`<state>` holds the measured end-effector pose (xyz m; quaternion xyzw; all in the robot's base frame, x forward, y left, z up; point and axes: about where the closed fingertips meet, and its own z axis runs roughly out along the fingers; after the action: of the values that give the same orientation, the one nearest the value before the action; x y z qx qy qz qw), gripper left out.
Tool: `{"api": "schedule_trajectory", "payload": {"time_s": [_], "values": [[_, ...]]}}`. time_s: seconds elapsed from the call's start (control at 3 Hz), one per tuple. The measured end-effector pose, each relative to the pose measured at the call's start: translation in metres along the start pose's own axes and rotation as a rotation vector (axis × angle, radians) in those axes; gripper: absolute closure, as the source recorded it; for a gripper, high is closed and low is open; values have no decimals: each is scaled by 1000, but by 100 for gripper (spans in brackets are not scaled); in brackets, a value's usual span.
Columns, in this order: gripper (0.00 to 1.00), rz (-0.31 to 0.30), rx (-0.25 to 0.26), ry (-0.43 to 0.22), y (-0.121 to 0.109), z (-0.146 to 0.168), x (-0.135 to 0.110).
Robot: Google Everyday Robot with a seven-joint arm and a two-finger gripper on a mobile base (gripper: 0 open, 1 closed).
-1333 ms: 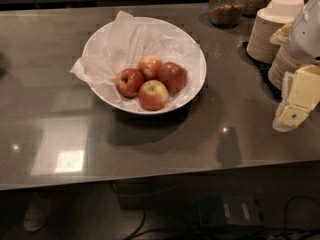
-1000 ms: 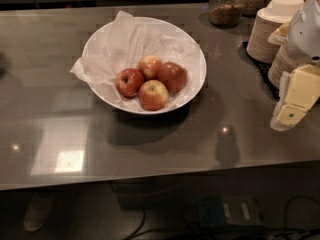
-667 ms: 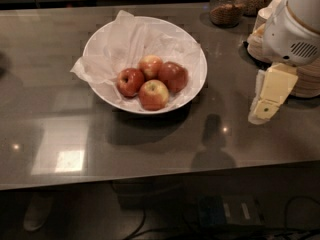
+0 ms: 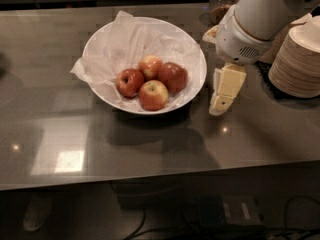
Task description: Pick apple from white bowl
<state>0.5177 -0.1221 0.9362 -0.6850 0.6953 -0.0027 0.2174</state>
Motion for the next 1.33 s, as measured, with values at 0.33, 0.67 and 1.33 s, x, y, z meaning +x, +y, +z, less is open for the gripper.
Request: {"api": "schedule_trajectory", "payload": {"time_s": [0.33, 0.67, 1.33], "values": [[0, -87, 13, -51, -13, 15, -17], [0, -93, 14, -51, -13, 15, -17], [0, -82, 67, -99, -25, 12, -23]]}}
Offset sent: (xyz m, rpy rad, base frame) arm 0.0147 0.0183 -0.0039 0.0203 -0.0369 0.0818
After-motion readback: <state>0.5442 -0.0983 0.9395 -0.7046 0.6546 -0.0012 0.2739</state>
